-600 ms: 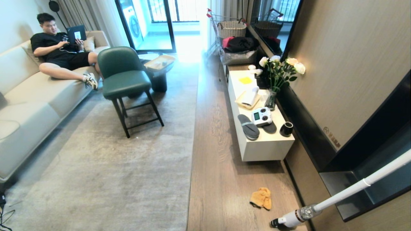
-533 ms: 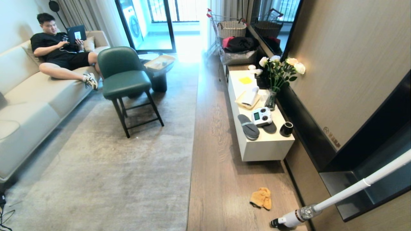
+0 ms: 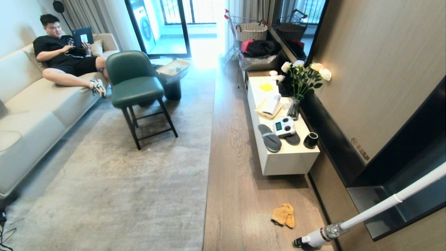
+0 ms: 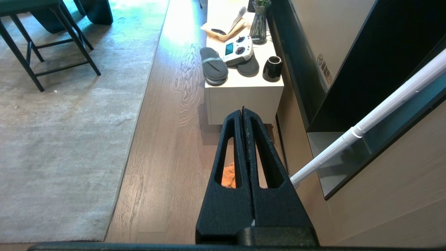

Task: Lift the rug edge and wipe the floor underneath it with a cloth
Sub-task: Pick up the rag

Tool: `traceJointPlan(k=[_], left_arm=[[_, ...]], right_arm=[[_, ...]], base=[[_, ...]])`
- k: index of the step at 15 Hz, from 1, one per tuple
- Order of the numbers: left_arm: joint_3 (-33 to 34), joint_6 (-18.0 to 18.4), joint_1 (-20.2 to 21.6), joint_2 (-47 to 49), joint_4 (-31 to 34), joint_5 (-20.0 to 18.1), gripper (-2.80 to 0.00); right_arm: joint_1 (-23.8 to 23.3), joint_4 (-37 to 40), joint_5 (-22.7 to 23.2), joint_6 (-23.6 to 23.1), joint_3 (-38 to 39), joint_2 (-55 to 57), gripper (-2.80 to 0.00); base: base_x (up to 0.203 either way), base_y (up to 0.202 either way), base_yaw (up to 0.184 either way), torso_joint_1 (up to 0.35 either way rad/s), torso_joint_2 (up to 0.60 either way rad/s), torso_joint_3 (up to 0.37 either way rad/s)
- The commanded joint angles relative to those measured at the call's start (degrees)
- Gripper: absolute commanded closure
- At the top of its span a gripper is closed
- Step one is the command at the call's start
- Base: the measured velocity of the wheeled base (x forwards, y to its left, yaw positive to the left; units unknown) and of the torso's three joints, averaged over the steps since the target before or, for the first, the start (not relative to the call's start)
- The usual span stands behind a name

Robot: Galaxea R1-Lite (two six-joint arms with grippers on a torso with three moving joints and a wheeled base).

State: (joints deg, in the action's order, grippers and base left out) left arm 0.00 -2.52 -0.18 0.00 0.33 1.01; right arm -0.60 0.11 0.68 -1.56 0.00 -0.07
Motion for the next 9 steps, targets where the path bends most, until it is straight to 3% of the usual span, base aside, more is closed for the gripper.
traceJointPlan(k=[1, 9], left_arm=[[0.0, -0.03, 0.01, 0.0, 0.02, 0.04, 0.0], [0.0, 0.06, 0.01, 0.0, 0.02, 0.04, 0.0]], right_arm=[[-0.02, -0.02, 0.02, -0.02, 0.0, 0.07, 0.0], [-0.02, -0.02, 0.02, -0.02, 0.0, 0.07, 0.0]], base=[[0.0, 0.0, 0.0, 0.0, 0.0, 0.0], [0.0, 0.0, 0.0, 0.0, 0.0, 0.0]])
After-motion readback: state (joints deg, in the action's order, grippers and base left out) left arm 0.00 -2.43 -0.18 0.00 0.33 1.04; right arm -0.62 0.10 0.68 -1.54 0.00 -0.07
